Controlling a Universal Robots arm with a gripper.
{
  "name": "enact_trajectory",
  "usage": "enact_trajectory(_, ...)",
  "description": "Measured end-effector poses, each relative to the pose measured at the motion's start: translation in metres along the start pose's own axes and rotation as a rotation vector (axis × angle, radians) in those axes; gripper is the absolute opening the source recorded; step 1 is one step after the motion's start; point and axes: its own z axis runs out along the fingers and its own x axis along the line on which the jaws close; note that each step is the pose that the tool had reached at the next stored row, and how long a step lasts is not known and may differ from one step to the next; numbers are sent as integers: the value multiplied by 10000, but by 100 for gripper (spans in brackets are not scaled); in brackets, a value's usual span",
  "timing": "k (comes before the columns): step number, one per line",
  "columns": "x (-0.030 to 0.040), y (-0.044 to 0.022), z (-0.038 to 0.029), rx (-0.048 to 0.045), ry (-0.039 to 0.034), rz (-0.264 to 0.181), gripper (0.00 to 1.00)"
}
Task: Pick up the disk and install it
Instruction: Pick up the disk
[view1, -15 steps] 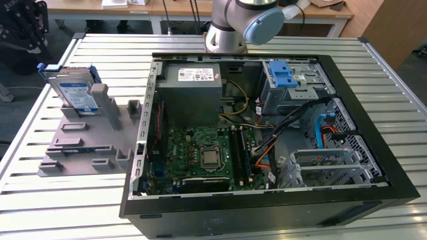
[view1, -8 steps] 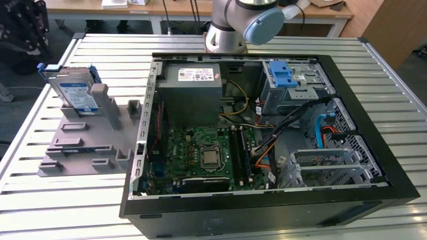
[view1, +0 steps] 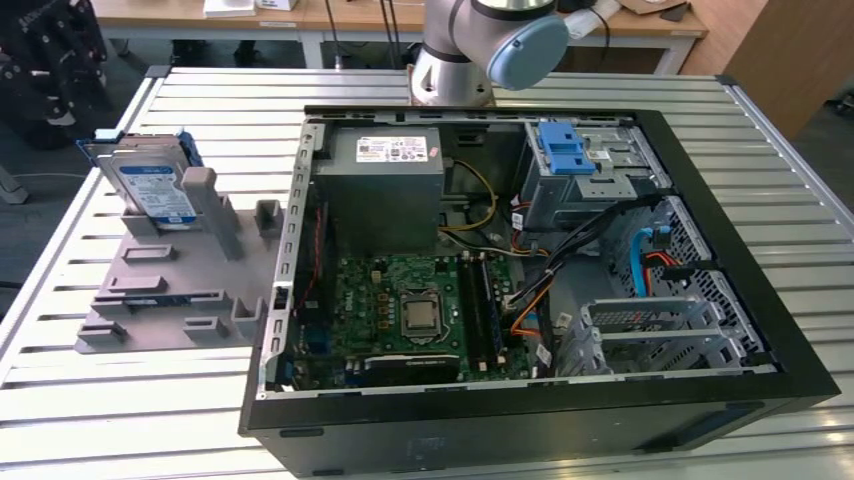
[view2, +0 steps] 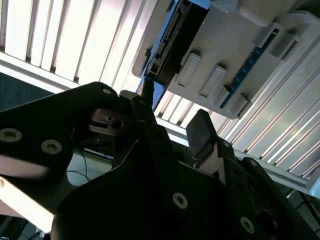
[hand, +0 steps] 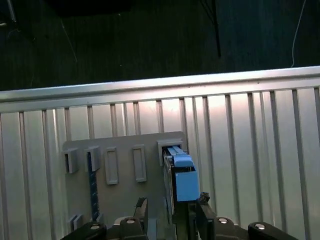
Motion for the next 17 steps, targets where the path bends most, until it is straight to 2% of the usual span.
enact_trajectory(1,0,0,7,-3,1,-172,53)
enact_trajectory(2,0,0,15,-6,2,-351,53)
enact_trajectory(3,0,0,24,-8,1,-531,59)
enact_trajectory(6,0,-1,44,-19,5,-1019,59)
enact_trajectory(17,-1,0,60,-15,4,-1041,59)
